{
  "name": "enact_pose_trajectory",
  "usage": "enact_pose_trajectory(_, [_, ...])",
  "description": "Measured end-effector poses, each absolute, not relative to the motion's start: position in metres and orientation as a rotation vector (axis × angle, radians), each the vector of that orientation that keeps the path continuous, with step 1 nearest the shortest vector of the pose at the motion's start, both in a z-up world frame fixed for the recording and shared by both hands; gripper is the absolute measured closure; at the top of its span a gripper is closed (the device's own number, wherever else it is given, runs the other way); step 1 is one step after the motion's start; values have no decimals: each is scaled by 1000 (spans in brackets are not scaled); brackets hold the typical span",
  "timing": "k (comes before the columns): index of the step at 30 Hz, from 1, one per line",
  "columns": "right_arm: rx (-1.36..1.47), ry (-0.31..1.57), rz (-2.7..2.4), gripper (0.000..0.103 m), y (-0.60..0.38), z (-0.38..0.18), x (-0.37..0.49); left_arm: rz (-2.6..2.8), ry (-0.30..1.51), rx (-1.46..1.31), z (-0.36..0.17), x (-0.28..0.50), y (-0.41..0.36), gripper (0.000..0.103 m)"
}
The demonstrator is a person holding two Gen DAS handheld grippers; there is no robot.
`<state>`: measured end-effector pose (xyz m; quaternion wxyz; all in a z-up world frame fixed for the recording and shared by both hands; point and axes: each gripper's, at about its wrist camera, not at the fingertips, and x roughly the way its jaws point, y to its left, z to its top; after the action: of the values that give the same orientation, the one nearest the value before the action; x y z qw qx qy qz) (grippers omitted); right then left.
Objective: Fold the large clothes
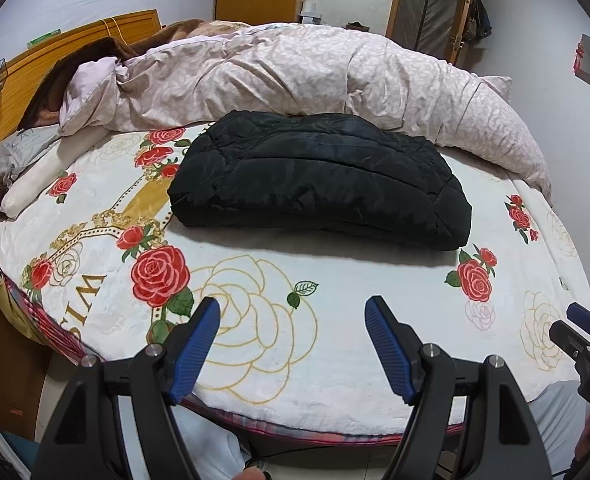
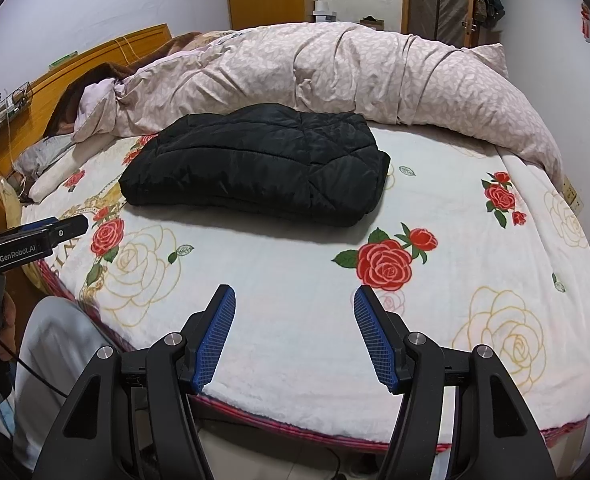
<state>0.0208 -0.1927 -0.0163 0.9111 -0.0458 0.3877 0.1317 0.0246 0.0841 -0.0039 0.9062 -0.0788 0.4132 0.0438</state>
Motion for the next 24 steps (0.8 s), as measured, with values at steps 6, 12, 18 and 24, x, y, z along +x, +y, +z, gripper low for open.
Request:
enact_pose_trajectory(6, [-103,804,276,41,-194,-19,22,90,855,-165,-5,24,85,26])
enact_pose_trajectory(12, [-103,804,277,41,-193,-19,22,91,853,-165,-6,23,86,26])
enact_pose_trajectory(18, [-104,802,276,41,-193,-18,21,89,856,-169,-7,22,88,26])
enact_pose_trajectory(24, [-105,805,279,41,-194,-19,22,98,856,-169,-9,20,87,26])
